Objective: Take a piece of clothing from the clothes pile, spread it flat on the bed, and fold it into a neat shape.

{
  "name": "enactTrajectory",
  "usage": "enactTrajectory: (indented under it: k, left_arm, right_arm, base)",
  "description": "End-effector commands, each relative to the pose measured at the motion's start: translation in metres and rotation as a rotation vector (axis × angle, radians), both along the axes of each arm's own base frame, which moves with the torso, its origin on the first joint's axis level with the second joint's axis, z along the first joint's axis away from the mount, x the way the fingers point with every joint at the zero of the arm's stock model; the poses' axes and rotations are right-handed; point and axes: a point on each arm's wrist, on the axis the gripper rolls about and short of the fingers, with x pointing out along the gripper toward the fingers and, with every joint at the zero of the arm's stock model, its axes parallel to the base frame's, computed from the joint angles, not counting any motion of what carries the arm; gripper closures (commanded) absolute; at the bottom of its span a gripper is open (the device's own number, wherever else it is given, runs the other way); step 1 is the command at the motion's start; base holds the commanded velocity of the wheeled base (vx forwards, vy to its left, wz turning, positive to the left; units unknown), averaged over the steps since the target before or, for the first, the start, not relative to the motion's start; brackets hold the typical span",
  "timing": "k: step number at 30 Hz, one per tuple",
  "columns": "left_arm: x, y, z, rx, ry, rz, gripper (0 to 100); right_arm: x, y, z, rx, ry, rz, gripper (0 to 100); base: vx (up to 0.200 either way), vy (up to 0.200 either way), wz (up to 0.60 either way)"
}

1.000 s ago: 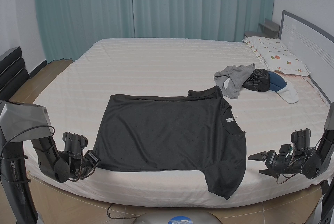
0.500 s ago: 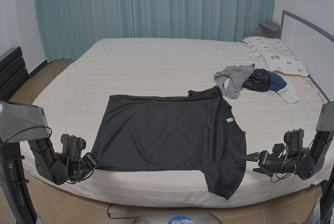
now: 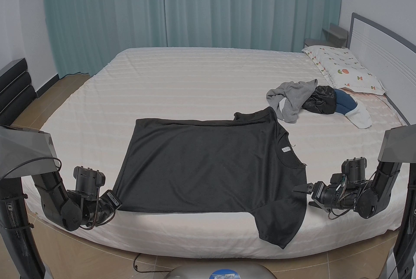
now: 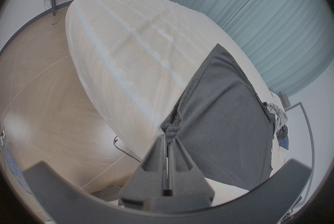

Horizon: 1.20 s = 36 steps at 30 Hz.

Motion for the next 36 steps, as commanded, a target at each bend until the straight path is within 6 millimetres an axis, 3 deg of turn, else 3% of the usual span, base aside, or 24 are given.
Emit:
enactTrajectory:
  k: [1,9,10,18,29,36]
  left_arm:
    - [0.000,0.000,0.001,0.000,-0.004,0.000,100]
    - [0.000,0.000,0.000,0.000,-0.002,0.000,100]
    - [0.000,0.000,0.000,0.000,-0.004,0.000,100]
    - [0.000,0.000,0.001,-0.001,-0.007,0.000,100]
    - [0.003,0.000,0.005,-0.013,-0.030,0.009,100]
    - [0.003,0.000,0.007,-0.015,-0.036,0.010,100]
  right_arm:
    - [0.007,0.000,-0.011,-0.009,0.015,-0.007,0]
    - [0.017,-0.001,-0.015,-0.014,0.003,-0.016,0]
    - [0.018,-0.001,-0.015,-0.014,0.000,-0.016,100]
    - [0.024,-0.004,-0.010,-0.012,-0.031,-0.027,100]
    - [0.058,-0.006,0.004,-0.021,-0.155,-0.072,100]
    - [0.070,-0.006,-0.005,-0.026,-0.167,-0.071,100]
  base:
    - [0.000,0.000,0.00]
    - [0.000,0.000,0.00]
    - [0.000,0.000,0.00]
    - [0.000,0.000,0.00]
    - [0.000,0.000,0.00]
    - [0.000,0.000,0.00]
